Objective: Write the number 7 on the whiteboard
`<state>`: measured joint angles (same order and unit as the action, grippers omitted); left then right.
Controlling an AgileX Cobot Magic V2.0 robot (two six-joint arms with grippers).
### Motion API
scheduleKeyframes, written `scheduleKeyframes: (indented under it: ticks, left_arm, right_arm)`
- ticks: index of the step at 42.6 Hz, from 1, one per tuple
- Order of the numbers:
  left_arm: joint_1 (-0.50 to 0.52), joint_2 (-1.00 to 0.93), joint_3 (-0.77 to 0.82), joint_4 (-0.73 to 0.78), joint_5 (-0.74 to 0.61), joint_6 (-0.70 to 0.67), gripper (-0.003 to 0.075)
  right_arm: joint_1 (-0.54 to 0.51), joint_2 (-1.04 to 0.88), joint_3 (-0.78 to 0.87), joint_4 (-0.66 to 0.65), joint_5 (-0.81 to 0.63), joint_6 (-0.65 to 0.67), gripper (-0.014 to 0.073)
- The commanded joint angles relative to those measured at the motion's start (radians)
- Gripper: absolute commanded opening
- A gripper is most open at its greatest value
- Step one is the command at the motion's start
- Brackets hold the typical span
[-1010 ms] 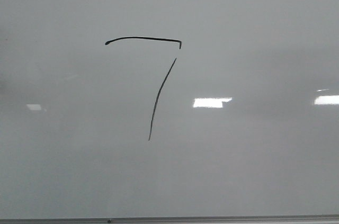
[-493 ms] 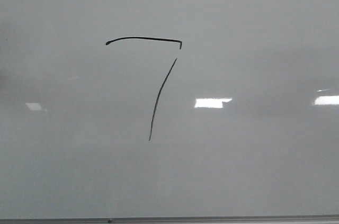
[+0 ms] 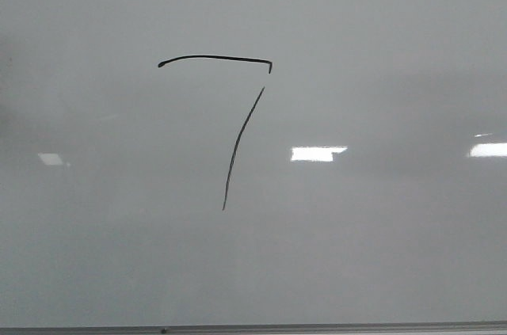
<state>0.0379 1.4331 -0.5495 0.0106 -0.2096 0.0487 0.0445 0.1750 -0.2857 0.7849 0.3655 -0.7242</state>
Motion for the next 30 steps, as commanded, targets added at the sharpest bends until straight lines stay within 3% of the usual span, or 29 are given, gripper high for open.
scheduleKeyframes:
  ticks: [1,17,30]
  left_arm:
    - [0.001,-0.035,-0.029,-0.011,-0.055,-0.010,0.0431]
    - [-0.001,-0.082,-0.029,-0.011,0.014,-0.010,0.0431]
    - [-0.003,-0.387,0.002,-0.002,0.119,-0.008,0.0424]
  right_arm:
    - [-0.008,0.009,-0.026,0.022,-0.052,0.000,-0.0068]
    - [-0.008,0.009,-0.026,0.022,-0.041,0.000,-0.0068]
    - [-0.008,0.009,-0.026,0.022,-0.059,0.000,-0.0068]
